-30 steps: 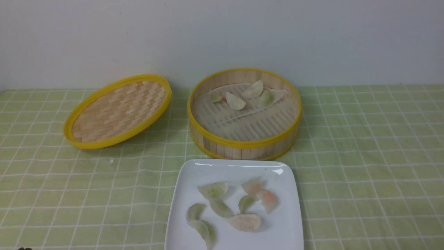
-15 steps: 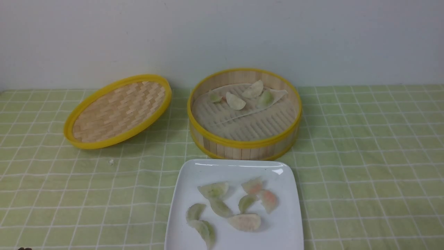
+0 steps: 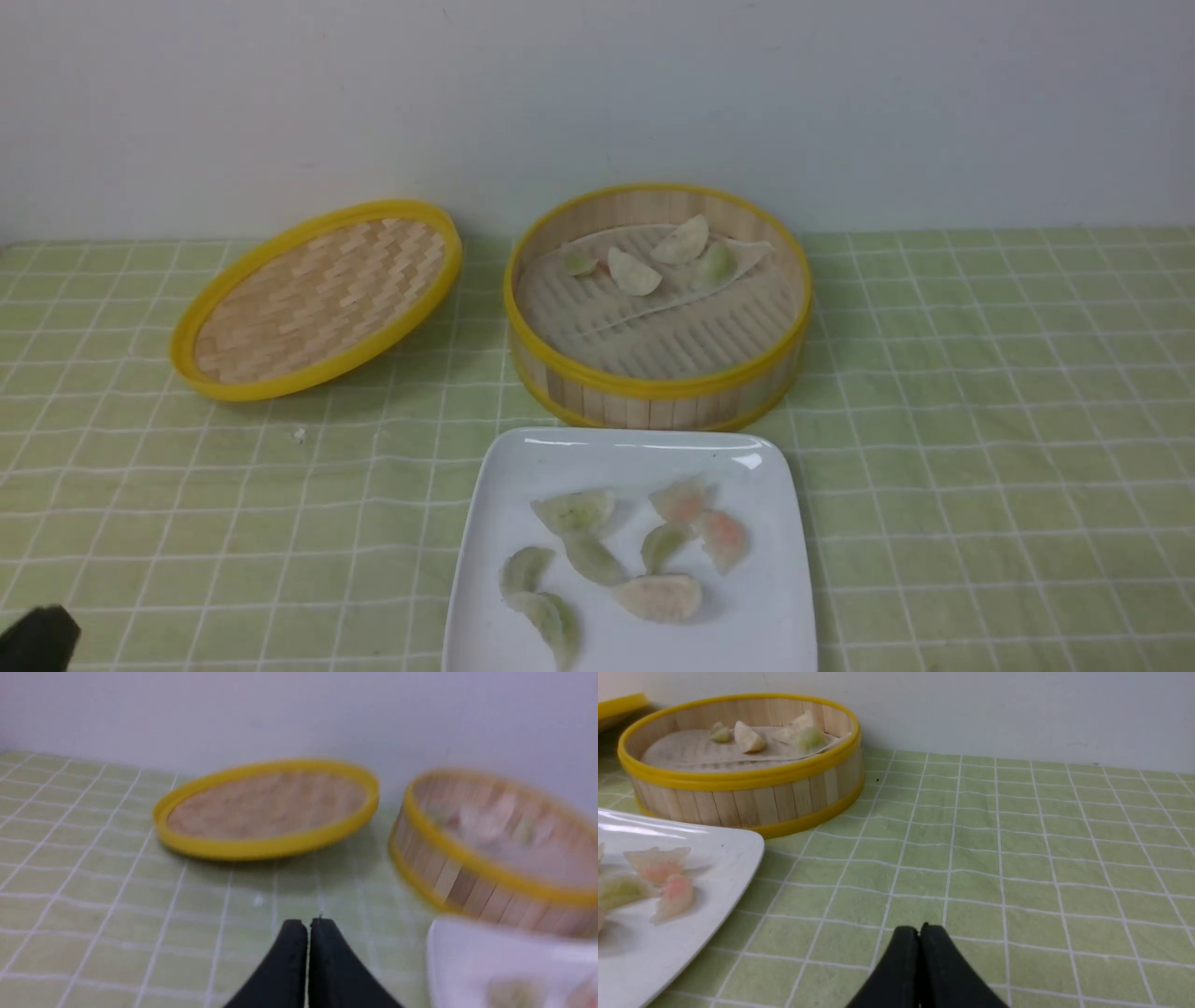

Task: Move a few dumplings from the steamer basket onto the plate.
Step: Use the left arm to grab a dumpling from the steamer

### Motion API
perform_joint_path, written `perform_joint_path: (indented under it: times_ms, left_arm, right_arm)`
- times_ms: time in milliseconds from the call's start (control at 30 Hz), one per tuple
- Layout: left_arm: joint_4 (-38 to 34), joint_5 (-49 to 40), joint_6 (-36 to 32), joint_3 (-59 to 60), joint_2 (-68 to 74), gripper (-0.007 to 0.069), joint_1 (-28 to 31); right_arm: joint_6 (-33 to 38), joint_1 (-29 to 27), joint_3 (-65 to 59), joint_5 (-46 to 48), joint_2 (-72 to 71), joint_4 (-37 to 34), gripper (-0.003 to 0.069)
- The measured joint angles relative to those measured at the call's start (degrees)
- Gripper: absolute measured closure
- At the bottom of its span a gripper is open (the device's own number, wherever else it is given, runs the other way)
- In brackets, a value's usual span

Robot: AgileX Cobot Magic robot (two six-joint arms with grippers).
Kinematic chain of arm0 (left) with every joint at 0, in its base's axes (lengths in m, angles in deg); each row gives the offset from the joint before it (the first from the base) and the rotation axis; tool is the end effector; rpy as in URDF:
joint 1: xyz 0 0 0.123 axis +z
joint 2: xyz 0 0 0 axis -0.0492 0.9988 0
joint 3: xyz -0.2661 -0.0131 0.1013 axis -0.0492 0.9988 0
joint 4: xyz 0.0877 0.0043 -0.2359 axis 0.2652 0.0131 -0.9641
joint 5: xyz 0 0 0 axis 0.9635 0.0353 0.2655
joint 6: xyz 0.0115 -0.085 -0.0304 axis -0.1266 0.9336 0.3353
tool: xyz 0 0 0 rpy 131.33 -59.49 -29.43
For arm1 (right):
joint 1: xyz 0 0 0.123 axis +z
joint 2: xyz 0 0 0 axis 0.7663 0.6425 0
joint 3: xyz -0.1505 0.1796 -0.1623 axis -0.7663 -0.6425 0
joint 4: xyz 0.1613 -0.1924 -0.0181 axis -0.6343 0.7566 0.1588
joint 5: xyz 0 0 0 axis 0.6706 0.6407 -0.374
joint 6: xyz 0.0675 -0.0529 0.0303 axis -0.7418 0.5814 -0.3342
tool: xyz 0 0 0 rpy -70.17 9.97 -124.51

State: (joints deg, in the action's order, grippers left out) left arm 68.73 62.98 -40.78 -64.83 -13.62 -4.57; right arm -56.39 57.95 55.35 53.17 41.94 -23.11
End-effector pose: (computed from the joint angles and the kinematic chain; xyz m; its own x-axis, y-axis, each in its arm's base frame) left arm 0.0566 -0.0056 0.1933 -0.0670 -0.3381 -0.9387 0.0527 0.9383 -0.3417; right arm 0.0516 0.0078 0.1714 -0.3074 -0.0227 -0.9513 -0.1371 0.9903 0.0207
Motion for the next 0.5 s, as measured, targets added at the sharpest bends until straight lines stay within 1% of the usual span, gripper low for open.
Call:
perform_joint_path:
  times_ms: [33, 67, 100, 133, 167, 200, 300, 400, 500]
  left_arm:
    - [-3.5, 3.4, 1.0, 0.0, 0.0, 0.0631, 0.0]
    - [-4.2, 3.4, 1.1, 0.0, 0.0, 0.0631, 0.0]
    - [-9.7, 9.1, 2.5, 0.0, 0.0, 0.0631, 0.0]
    - [-13.0, 12.7, 3.2, 0.0, 0.0, 0.0631, 0.0]
    - [-13.7, 14.1, 3.3, 0.0, 0.0, 0.0631, 0.0]
    - [-18.7, 19.4, 4.3, 0.0, 0.0, 0.0631, 0.0]
    - [-22.6, 26.4, 6.6, 0.0, 0.0, 0.0631, 0.0]
    - [-22.6, 28.8, 9.1, -0.6, 0.0, 0.0631, 0.0]
    - [-18.5, 28.2, 10.3, -4.5, 0.0, 0.0631, 0.0]
  right_arm:
    - [0.0, 0.0, 0.0, 0.0, 0.0, 0.0, 0.0675]
    - [0.0, 0.0, 0.0, 0.0, 0.0, 0.0, 0.0675]
    - [0.0, 0.0, 0.0, 0.0, 0.0, 0.0, 0.0675]
    - [0.0, 0.0, 0.0, 0.0, 0.0, 0.0, 0.0675]
    - [0.0, 0.0, 0.0, 0.0, 0.0, 0.0, 0.0675]
    - [0.0, 0.0, 0.0, 0.0, 0.0, 0.1, 0.0675]
    - [0.0, 0.0, 0.0, 0.0, 0.0, 0.2, 0.0675]
    - [0.0, 0.0, 0.0, 0.0, 0.0, 0.2, 0.0675]
    - [-0.1, 0.0, 0.0, -0.3, 0.0, -0.8, 0.0675]
